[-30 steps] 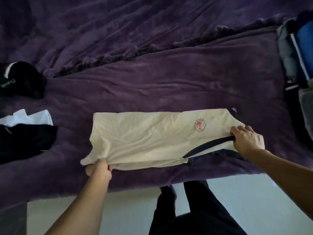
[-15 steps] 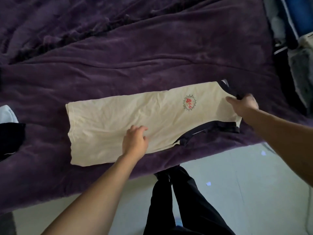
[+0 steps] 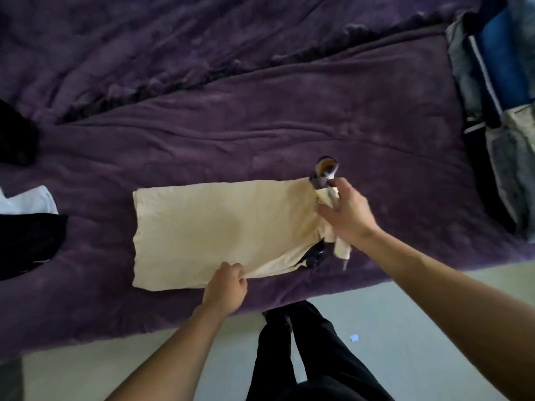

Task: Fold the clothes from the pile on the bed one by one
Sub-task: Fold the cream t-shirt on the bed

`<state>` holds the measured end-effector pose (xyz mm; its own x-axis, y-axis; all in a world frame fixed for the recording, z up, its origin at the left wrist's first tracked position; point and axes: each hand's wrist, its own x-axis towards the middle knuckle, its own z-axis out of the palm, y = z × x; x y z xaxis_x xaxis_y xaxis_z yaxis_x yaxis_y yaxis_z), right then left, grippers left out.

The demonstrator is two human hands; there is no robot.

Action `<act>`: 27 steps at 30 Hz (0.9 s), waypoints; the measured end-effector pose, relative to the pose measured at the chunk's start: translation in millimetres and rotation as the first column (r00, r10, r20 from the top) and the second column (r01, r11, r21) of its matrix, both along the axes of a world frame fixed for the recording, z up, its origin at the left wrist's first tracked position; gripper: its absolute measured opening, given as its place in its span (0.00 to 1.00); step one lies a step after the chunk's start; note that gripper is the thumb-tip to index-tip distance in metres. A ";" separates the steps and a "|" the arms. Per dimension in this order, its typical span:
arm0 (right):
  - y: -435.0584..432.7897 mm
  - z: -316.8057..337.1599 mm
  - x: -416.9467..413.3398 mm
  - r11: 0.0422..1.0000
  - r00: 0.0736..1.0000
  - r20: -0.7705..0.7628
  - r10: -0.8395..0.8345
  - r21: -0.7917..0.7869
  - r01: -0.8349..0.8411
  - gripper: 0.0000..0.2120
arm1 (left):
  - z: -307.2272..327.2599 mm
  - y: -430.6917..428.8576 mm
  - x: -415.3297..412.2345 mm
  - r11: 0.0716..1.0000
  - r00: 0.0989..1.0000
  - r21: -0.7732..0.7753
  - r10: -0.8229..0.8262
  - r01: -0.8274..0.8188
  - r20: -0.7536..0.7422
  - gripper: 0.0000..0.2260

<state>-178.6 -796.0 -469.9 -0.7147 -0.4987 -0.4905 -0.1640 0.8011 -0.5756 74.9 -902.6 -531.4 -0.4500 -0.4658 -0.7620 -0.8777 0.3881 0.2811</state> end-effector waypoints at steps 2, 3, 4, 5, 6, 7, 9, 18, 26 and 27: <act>-32.9 -2.3 25.5 0.993 0.993 0.019 0.115 0.035 -0.116 0.22 | 9.0 -4.4 14.7 0.995 0.995 -0.022 0.098 -0.098 0.023 0.13; -47.2 -7.6 38.8 0.985 0.985 0.056 0.165 0.047 -0.167 0.22 | 10.5 -6.6 22.7 0.991 0.990 -0.031 0.134 -0.133 0.041 0.13; -59.2 -16.6 52.4 0.972 0.969 0.109 0.222 0.056 -0.229 0.23 | 10.4 -8.4 30.8 0.988 0.986 -0.037 0.154 -0.152 0.059 0.13; -67.9 -27.3 66.0 0.953 0.944 0.180 0.277 0.076 -0.294 0.25 | 9.2 -9.7 38.0 0.988 0.985 -0.037 0.156 -0.153 0.075 0.13; -73.2 -37.8 77.9 0.931 0.912 0.262 0.317 0.099 -0.352 0.29 | 7.7 -10.4 44.2 0.988 0.985 -0.032 0.150 -0.148 0.085 0.14; -75.0 -47.8 86.1 0.917 0.885 0.330 0.328 0.116 -0.383 0.32 | 6.6 -10.6 48.5 0.989 0.985 -0.025 0.145 -0.144 0.094 0.14; -71.6 -58.8 89.2 0.938 0.896 0.352 0.270 0.115 -0.328 0.30 | 6.1 -10.9 49.3 0.989 0.985 -0.037 0.143 -0.140 0.092 0.15; -8.5 -87.6 -0.4 0.965 0.974 0.096 -0.206 0.184 0.186 0.30 | -11.9 -9.3 -39.6 0.911 0.936 -0.374 -0.271 0.174 -0.226 0.27; -18.5 -95.7 -6.8 0.963 0.802 0.532 -0.270 0.141 0.230 0.13 | -51.8 -35.6 -44.9 0.949 0.942 -0.141 -0.302 0.282 -0.146 0.24; -22.5 -89.4 -3.1 0.967 0.814 0.521 -0.256 0.129 0.221 0.11 | -46.7 -37.7 -42.7 0.965 0.948 -0.134 -0.250 0.226 -0.199 0.23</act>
